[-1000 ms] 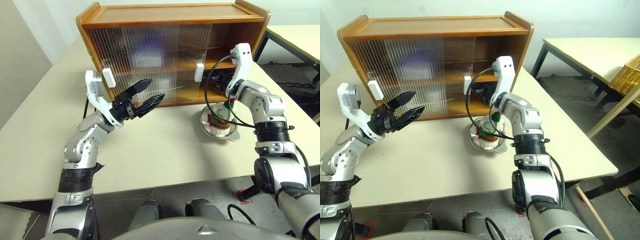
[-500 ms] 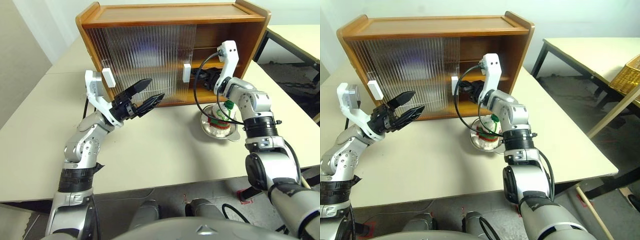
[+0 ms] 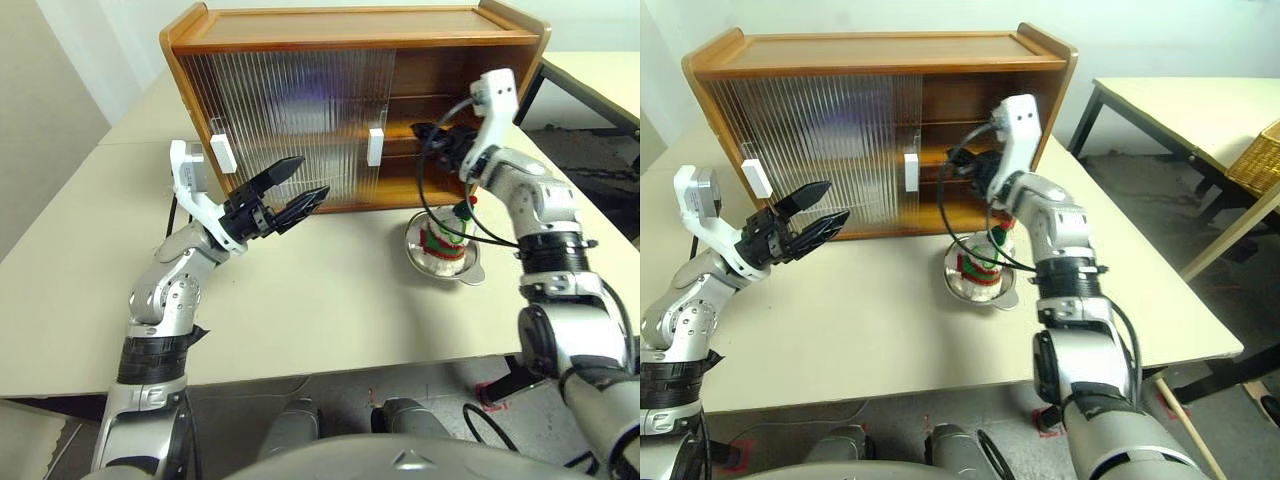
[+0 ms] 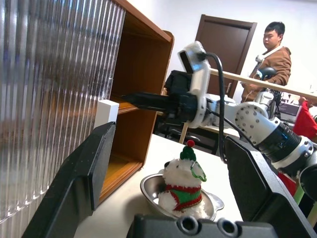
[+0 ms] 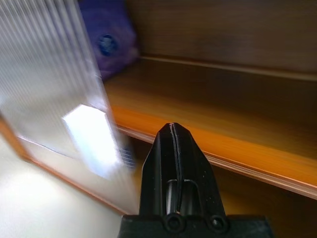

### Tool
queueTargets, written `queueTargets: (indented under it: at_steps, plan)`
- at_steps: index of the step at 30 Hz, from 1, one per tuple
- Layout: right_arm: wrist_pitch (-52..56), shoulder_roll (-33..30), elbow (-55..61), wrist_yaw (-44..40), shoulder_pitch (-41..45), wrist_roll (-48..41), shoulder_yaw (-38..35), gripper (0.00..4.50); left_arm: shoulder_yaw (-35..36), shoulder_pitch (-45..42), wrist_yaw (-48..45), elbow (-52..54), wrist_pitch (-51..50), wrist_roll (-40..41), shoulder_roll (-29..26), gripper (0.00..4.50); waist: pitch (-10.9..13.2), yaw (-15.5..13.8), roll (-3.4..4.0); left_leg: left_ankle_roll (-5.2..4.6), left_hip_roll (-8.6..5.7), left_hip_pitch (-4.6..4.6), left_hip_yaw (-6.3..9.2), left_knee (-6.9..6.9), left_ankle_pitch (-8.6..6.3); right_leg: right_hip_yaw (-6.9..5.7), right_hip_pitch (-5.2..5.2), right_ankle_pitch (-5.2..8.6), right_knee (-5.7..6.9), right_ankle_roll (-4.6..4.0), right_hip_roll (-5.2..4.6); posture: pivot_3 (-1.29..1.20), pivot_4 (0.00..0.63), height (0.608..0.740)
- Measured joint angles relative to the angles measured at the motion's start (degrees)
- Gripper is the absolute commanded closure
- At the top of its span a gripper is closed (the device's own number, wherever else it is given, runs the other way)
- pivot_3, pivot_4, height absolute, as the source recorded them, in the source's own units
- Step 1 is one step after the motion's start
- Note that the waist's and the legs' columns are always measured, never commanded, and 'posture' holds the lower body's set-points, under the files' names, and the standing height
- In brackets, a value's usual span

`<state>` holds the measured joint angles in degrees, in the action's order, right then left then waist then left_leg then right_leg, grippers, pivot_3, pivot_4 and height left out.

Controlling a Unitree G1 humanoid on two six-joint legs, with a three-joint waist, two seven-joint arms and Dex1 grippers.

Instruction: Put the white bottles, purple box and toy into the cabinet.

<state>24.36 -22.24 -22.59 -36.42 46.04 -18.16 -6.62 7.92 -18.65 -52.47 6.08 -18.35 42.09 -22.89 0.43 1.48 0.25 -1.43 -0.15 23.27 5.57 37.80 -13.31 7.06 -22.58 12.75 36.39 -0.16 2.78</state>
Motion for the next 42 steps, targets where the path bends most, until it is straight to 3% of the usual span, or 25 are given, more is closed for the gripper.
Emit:
queueTargets:
  at_steps: [5, 8, 10, 18, 19, 42]
  plan:
    - [-0.97, -2.61, 5.45, -2.39, -6.83, -3.12, -3.96, 4.48, -1.07, -0.38, -1.10, -0.73, 0.02, -0.17, 0.98, 0.00, 0.00, 0.45, 0.00, -0.01, 0.08, -0.02, -0.07, 0.04, 0.01, 0.02, 0.01, -0.09, 0.01, 0.14, 0.09, -0.07, 0.000, 0.740]
    - [0.52, -4.75, 11.47, -5.17, -10.42, -6.51, -5.72, 3.91, -1.55, -1.03, -1.56, -1.77, 0.02, -0.34, 1.12, 0.00, 0.00, 0.77, 0.00, -0.01, 0.22, -0.13, -0.13, 0.11, 0.02, 0.06, 0.16, -0.10, -0.01, 0.18, 0.29, -0.10, 0.000, 0.740]
    - [1.49, -6.47, 14.47, -6.87, -13.08, -8.10, -6.24, 3.19, -1.54, -1.35, -1.99, -2.19, 0.05, -0.43, 1.06, 0.00, 0.00, 0.98, -0.01, -0.01, 0.25, -0.34, -0.12, 0.12, 0.02, 0.06, 0.36, 0.20, -0.05, 0.67, 0.33, -0.10, 0.000, 0.740]
    - [6.61, -14.36, 21.54, -17.10, -29.69, -15.03, -8.53, 0.20, -1.44, -1.98, -2.91, -2.91, 0.13, -0.54, 0.78, 0.00, 0.00, 1.22, -0.02, 0.01, 0.24, -0.43, -0.13, 0.24, 0.02, 0.08, 0.60, 0.25, -0.07, 0.76, 0.33, -0.10, 0.000, 0.740]
    - [6.62, -14.58, 21.60, -17.81, -30.33, -15.16, -8.48, 0.05, -1.44, -1.98, -2.91, -2.90, 0.13, -0.54, 0.78, 0.00, 0.00, 1.54, -0.01, 0.01, 0.23, -0.45, -0.16, 0.24, 0.02, 0.10, 0.59, 0.24, -0.07, 0.77, 0.33, -0.10, 0.000, 0.740]
    - [1.86, -14.43, 17.31, -20.90, -35.46, -10.64, -3.29, 0.05, -0.92, -0.69, -1.28, -1.34, -0.34, -0.33, -0.36, 0.00, 0.00, 1.40, -0.02, 0.04, 0.25, -0.46, -0.14, 0.20, 0.00, 0.08, 0.62, 0.25, -0.12, 0.78, 0.36, -0.06, 0.004, 0.740]
